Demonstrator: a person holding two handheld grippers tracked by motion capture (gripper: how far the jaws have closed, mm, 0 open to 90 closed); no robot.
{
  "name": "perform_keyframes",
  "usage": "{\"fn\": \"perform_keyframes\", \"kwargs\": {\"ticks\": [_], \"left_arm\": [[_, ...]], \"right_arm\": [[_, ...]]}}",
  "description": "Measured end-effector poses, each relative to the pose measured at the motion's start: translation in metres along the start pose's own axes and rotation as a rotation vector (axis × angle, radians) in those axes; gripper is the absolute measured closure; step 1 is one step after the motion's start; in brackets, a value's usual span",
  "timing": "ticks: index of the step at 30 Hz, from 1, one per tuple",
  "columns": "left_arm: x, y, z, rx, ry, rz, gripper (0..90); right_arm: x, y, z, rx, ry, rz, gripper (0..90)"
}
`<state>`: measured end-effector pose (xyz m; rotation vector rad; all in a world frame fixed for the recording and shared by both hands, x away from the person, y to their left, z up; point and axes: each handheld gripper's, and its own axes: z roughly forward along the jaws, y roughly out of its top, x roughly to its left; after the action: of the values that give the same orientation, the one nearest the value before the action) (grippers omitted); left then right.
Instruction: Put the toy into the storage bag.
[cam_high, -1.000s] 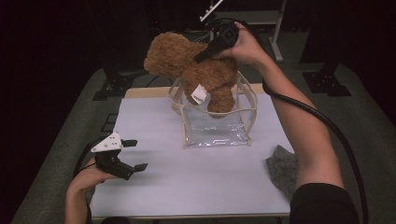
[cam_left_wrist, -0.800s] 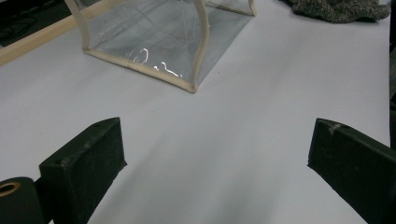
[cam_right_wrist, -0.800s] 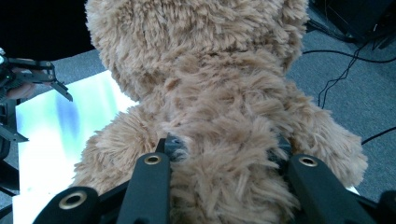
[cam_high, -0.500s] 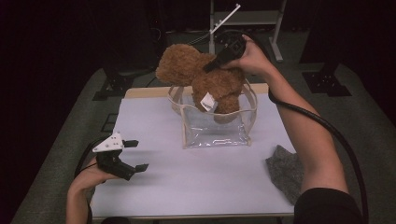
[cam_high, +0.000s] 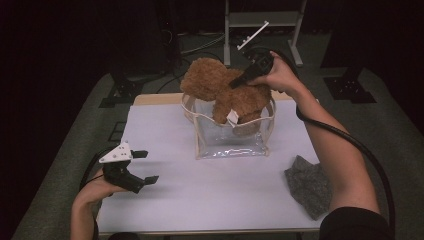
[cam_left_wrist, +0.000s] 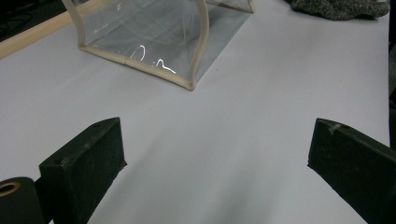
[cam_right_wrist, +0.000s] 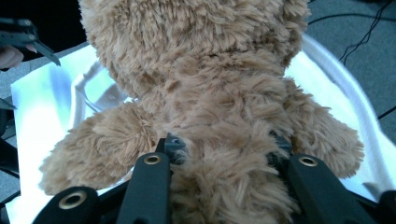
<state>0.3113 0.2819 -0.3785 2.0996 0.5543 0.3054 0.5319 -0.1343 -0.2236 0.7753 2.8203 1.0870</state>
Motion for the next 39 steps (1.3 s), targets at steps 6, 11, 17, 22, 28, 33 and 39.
{"fn": "perform_keyframes", "kwargs": {"ticks": [6, 11, 17, 22, 28, 33, 39], "left_arm": [[0.0, 0.0, 0.001, 0.013, -0.006, 0.005, 3.1], [0.0, -0.002, 0.001, 0.014, -0.006, -0.001, 3.1], [0.0, -0.001, 0.001, 0.01, -0.005, -0.003, 3.1], [0.001, -0.001, -0.001, 0.004, 0.0, -0.001, 3.0], [0.002, 0.0, -0.002, -0.002, 0.003, -0.006, 3.1], [0.002, 0.0, 0.001, 0.008, -0.005, -0.007, 3.1], [0.003, -0.001, -0.001, 0.004, 0.0, -0.006, 3.1]], "right_arm": [[-0.002, -0.014, 0.014, 0.055, -0.001, 0.005, 63.3], [-0.003, -0.024, 0.027, 0.105, 0.002, 0.0, 62.9], [-0.002, -0.031, 0.04, 0.146, -0.01, -0.016, 52.4], [0.003, -0.023, 0.049, 0.171, -0.037, -0.047, 40.7], [0.002, -0.019, 0.048, 0.141, -0.032, -0.054, 39.0], [0.0, -0.019, 0.048, 0.125, -0.035, -0.063, 38.8], [-0.001, -0.013, 0.045, 0.037, 0.01, -0.063, 40.5]]}}
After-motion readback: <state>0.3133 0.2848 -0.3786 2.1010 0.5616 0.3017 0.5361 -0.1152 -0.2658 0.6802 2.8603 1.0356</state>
